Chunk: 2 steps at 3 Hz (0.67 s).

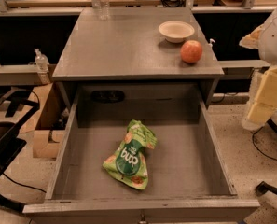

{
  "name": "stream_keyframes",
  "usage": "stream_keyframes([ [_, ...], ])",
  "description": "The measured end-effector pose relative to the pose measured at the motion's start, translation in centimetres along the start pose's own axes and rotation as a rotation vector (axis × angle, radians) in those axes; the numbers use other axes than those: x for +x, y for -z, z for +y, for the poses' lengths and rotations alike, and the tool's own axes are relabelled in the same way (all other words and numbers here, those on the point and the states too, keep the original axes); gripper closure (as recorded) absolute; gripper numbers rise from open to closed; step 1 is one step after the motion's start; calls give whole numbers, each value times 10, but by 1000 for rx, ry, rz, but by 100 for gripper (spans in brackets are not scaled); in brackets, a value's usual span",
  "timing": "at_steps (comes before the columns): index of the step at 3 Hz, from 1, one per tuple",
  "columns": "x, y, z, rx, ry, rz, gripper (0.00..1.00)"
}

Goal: Pick green rice chip bag from top drawer and place on counter

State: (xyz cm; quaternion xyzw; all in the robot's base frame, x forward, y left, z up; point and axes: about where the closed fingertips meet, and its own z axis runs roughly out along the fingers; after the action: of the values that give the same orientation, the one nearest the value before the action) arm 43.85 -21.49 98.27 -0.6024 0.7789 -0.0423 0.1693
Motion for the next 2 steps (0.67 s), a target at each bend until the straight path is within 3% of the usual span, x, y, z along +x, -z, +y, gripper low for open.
stream_keyframes([
  [1,0,0,0,0,0,0,0],
  [2,-10,-26,-3,4,32,-49,0],
])
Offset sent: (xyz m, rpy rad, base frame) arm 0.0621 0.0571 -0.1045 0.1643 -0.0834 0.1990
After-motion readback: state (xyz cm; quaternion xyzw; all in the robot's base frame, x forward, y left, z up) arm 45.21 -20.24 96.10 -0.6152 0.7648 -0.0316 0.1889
